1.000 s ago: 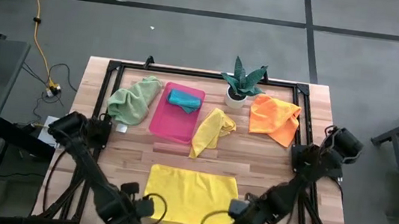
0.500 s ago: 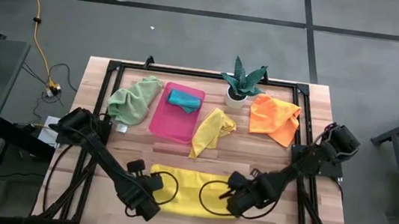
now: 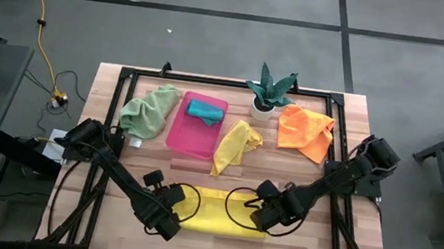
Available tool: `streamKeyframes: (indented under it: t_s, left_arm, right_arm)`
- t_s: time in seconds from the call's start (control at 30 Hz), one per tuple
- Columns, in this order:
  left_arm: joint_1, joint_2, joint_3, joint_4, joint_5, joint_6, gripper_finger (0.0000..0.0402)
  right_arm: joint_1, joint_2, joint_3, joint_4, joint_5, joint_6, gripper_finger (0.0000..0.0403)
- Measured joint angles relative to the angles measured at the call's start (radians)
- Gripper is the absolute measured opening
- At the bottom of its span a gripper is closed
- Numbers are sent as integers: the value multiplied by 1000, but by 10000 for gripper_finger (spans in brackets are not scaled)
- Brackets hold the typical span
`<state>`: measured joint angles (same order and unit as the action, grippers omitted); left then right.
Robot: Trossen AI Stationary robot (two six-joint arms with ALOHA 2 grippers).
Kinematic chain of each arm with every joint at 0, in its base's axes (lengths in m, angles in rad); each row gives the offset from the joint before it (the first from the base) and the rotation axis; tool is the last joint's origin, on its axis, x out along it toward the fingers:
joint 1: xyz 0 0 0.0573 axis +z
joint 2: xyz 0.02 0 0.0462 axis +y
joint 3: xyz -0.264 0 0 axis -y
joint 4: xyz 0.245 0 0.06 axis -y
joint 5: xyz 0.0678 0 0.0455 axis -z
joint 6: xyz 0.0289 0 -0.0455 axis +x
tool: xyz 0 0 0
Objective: Fold microfiber towels
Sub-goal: Fold the bottom yellow microfiber cloth
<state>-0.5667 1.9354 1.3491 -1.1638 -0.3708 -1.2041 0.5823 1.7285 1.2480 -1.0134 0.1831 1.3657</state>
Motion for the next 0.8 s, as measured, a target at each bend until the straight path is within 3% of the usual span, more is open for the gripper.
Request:
streamKeyframes:
  t_s: [0.33, 0.8]
  left_arm:
    - [5, 0, 0, -100, -90, -110, 0]
    - [3, 0, 0, -96, -95, -83, 12]
  right_arm:
    - [0, 1, 0, -10, 5, 82, 0]
    - [0, 1, 0, -18, 10, 119, 0]
